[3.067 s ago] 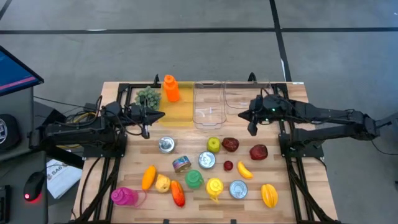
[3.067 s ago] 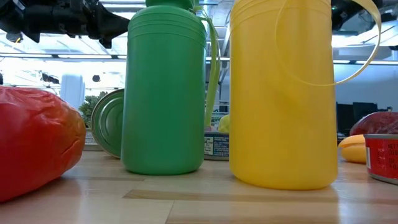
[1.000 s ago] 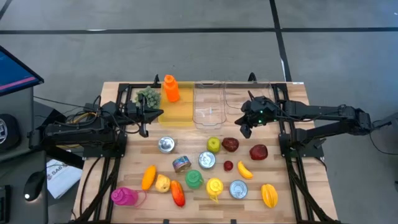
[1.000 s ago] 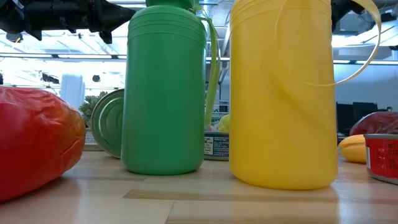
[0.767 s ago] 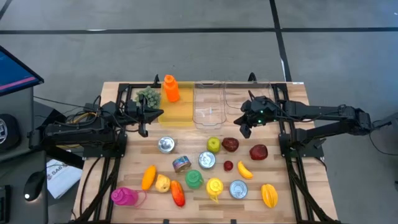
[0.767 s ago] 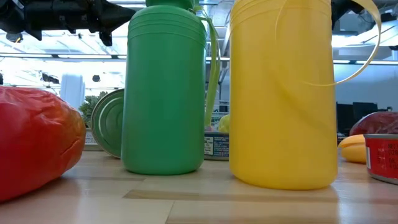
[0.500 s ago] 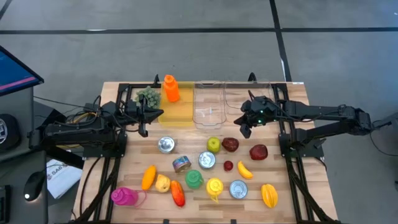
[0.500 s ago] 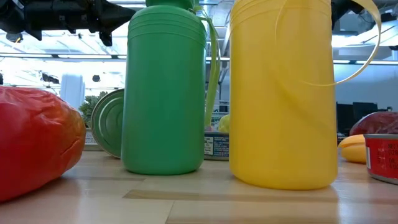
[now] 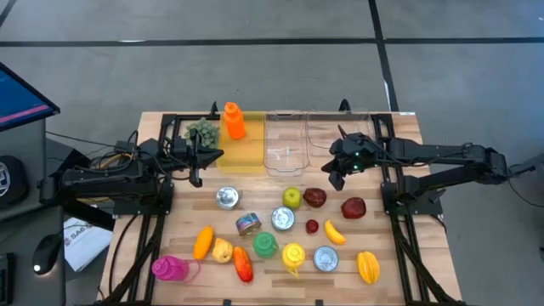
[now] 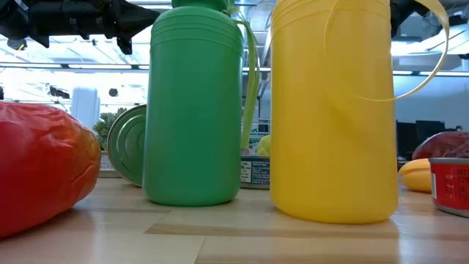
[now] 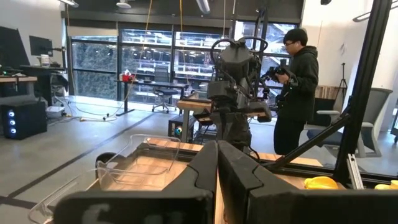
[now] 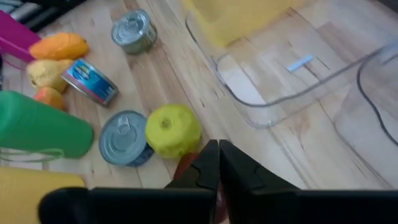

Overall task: Pick & Place Food Item
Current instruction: Put the red apple into the right transparent bin

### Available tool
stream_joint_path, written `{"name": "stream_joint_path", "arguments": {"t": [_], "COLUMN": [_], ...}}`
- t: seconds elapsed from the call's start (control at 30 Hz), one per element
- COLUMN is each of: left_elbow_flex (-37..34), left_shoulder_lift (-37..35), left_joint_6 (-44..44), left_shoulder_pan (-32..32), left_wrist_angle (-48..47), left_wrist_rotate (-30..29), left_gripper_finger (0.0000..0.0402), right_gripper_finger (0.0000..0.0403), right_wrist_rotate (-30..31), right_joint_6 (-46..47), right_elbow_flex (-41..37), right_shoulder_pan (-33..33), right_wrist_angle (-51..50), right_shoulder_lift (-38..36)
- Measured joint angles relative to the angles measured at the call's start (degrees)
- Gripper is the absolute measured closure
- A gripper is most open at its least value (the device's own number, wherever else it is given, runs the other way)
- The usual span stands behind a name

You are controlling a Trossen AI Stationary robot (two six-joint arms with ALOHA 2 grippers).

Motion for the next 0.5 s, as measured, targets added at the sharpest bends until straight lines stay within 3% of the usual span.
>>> {"name": "stream_joint_path", "arguments": {"t": [0.5], "left_elbow_flex": [0.0], "left_shoulder_lift": [0.0], "left_joint_6": [0.61], "left_shoulder_pan": [0.01], "left_wrist_angle": [0.02], "left_wrist_rotate": [0.0], "left_gripper_finger": [0.0401], "right_gripper_finger": [0.0207], "right_wrist_rotate": [0.04], "right_joint_6": [-4.71], "right_elbow_flex": [-0.02], "right_shoulder_pan": [0.0], "right_wrist_angle": [-1.61], "right_shoulder_lift": [0.0]}}
